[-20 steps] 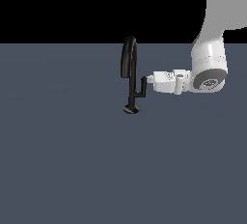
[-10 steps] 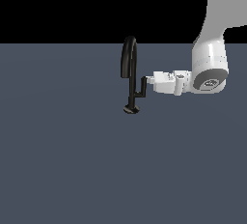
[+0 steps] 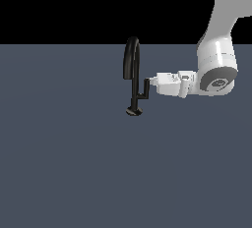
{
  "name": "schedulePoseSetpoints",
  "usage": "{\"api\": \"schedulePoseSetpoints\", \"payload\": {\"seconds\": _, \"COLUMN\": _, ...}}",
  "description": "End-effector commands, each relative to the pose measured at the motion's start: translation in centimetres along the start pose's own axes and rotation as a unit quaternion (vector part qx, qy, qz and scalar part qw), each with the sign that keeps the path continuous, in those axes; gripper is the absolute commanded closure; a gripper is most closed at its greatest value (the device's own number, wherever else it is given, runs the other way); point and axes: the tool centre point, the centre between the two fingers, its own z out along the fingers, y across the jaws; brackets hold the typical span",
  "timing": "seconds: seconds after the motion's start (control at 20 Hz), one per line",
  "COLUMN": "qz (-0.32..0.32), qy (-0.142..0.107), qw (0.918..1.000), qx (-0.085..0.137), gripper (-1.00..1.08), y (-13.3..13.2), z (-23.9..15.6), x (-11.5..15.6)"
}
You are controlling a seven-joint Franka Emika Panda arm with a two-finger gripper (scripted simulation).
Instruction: Turn on the faucet by rotating a designated handle.
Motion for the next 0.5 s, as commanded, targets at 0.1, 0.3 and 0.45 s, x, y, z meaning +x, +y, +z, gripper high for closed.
{"api": "schedulePoseSetpoints", "payload": {"seconds": 0.1, "qz": 0.0, "qy": -0.001, "qw": 1.0, "qx": -0.002, "gripper": 1.08, "y": 1.2, "z": 0.0, "x": -0.5}}
{"api": "schedulePoseSetpoints", "payload": {"seconds": 0.3, "qz": 0.0, "qy": -0.001, "qw": 1.0, "qx": -0.002, "gripper": 1.08, "y": 2.2, "z": 0.0, "x": -0.8}}
{"api": "schedulePoseSetpoints", "payload": {"seconds": 0.45, "qz": -0.002, "qy": 0.0, "qw": 1.0, "qx": 0.0, "gripper": 1.08, "y": 2.0, "z": 0.0, "x": -0.7}}
